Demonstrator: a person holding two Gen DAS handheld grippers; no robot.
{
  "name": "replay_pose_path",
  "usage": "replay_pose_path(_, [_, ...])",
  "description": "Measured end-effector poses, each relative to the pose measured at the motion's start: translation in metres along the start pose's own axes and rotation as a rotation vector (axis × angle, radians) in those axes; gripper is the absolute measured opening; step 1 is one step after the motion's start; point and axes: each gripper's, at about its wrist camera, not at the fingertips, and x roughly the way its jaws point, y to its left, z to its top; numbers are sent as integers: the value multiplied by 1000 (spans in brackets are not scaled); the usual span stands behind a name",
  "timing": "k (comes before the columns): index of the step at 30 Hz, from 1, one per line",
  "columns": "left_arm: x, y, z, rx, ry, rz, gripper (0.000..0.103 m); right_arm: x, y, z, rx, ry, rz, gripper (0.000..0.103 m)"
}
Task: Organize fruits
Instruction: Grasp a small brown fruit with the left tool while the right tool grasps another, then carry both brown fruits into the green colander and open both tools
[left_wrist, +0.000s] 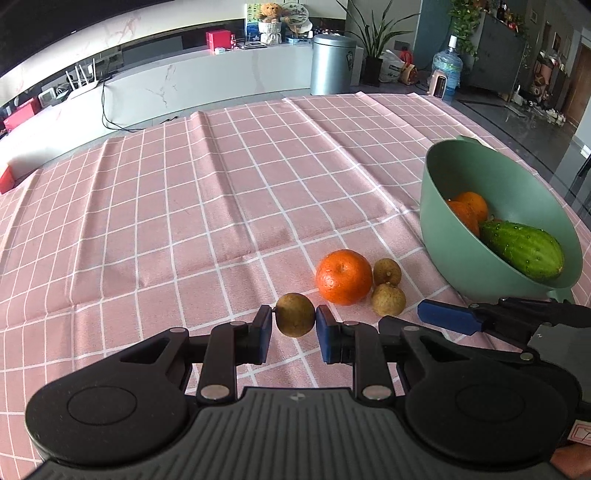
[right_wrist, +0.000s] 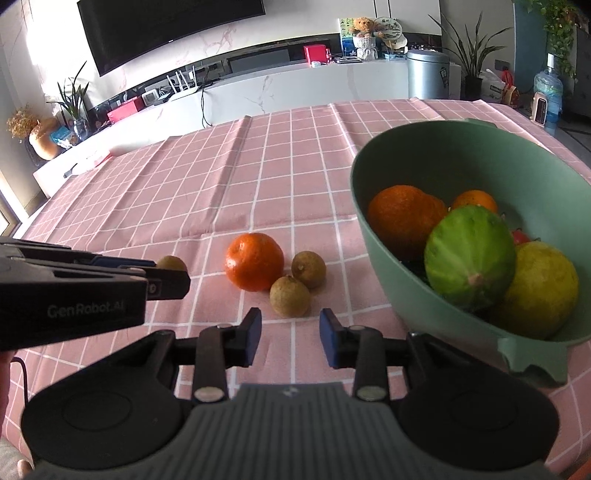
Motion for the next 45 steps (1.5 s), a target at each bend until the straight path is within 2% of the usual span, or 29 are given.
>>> replay_pose_path(13, [4, 0, 0, -26, 15, -28, 28, 14, 7, 2, -18, -1, -19, 30])
replay_pose_path(16, [4, 0, 0, -37, 25, -30, 28, 13, 8, -1, -27, -1, -33, 22])
replay_pose_path(22, [-4, -4, -1, -32, 9, -17, 28, 5, 9, -3, -37, 5, -10, 21])
replay_pose_path(33, [-23, -13, -1, -46, -15, -30, 28, -42, 8, -15, -55, 52, 65, 21])
replay_pose_path(45, [-56, -47, 8, -23, -43, -82, 28, -110, -14, -24, -65, 16, 98, 21])
